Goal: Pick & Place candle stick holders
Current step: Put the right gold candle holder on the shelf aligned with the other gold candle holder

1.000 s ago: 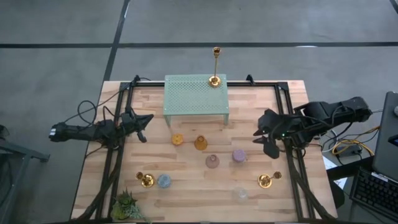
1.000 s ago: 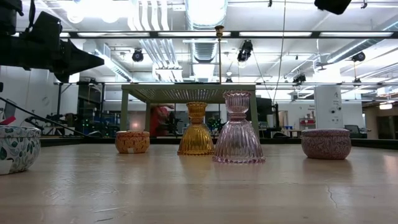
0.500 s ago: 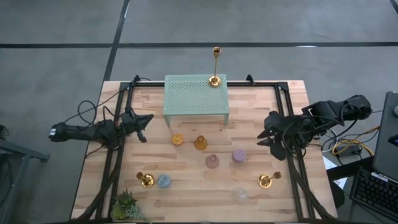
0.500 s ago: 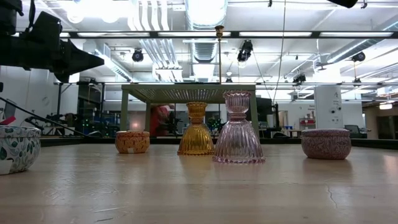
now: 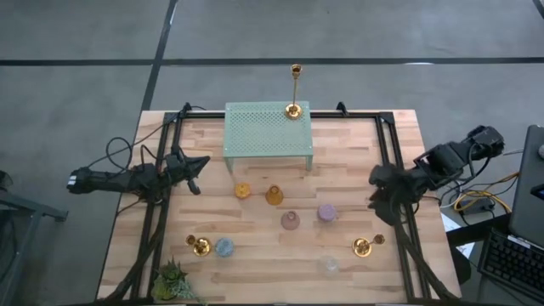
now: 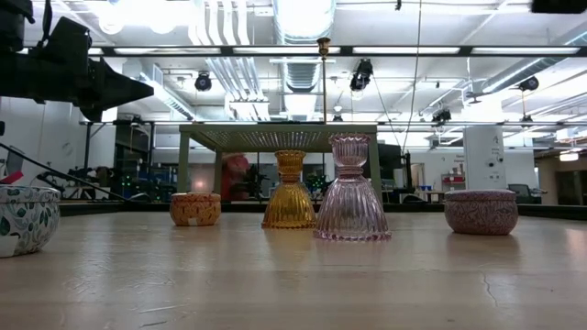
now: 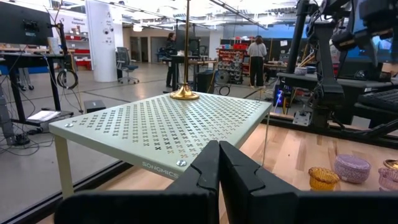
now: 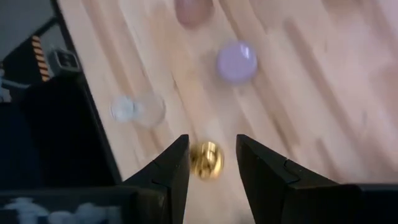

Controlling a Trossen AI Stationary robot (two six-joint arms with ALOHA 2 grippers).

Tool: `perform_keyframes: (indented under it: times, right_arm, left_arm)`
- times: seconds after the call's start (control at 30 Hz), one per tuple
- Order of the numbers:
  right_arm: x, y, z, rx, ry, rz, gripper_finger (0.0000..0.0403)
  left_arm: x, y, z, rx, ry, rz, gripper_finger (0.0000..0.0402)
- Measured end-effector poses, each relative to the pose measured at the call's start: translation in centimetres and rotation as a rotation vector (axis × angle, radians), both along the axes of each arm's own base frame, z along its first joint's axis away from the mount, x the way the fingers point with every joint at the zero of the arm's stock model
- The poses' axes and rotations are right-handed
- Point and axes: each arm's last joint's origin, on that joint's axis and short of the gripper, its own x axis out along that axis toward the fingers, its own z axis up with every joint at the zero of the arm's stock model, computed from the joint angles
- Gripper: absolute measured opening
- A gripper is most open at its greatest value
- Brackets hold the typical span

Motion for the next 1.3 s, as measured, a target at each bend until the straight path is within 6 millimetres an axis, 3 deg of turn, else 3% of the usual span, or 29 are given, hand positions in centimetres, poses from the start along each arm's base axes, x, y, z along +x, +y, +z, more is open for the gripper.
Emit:
perform_keyframes:
  times: [0.27, 0.8, 1.1, 1.3]
  right_arm:
    - [-1.4, 2.0, -0.7, 0.105, 0.119, -0.055, 0.0123]
    - [-3.0, 8.2, -4.3, 0.021, 0.330, -0.043, 0.0125]
    - [-4.7, 12.1, -6.4, -0.111, 0.244, -0.100, 0.0129]
    - [-5.1, 14.9, -9.2, -0.255, 0.194, -0.106, 0.0172]
  left_arm:
    - [0.0, 0.0, 0.0, 0.000, 0.000, 0.001, 0.0010]
    - [0.0, 0.0, 0.0, 0.000, 0.000, 0.000, 0.0010]
    - [0.0, 0.0, 0.0, 0.000, 0.000, 0.000, 0.0010]
    - [0.0, 0.0, 0.0, 0.000, 0.000, 0.000, 0.0010]
